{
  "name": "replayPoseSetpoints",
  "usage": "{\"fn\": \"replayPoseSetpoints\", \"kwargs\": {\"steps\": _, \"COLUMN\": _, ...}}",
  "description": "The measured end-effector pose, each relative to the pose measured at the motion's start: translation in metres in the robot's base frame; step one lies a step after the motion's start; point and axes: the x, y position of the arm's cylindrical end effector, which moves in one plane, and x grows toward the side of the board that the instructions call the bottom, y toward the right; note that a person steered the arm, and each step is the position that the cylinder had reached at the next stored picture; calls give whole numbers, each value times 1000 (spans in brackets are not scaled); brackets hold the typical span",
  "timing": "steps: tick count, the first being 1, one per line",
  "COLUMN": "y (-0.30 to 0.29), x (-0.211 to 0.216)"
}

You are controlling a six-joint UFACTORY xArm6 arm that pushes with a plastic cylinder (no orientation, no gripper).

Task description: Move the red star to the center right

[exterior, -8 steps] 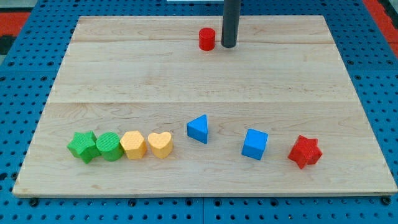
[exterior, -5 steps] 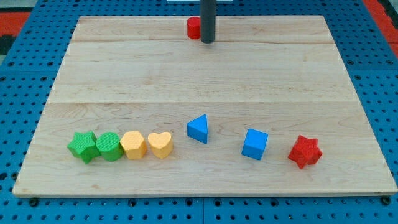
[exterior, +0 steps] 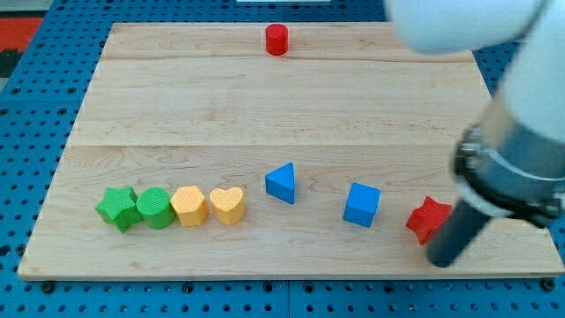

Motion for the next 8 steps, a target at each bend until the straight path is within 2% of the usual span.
{"fn": "replayPoseSetpoints", "kwargs": {"steps": 1, "y": -4, "x": -54}}
{"fn": "replayPoseSetpoints", "kwargs": {"steps": 2, "y": 2, "x": -87}}
{"fn": "replayPoseSetpoints", "kwargs": {"steps": 3, "y": 15, "x": -62}}
{"fn": "replayPoseSetpoints", "kwargs": {"steps": 4, "y": 45, "x": -80}}
{"fn": "replayPoseSetpoints", "kwargs": {"steps": 5, "y": 24, "x": -146}}
{"fn": "replayPoseSetpoints", "kwargs": {"steps": 6, "y": 11, "x": -192}}
{"fn": "replayPoseSetpoints", "kwargs": {"steps": 7, "y": -2, "x": -163}}
{"fn": "replayPoseSetpoints", "kwargs": {"steps": 8, "y": 44, "x": -150}}
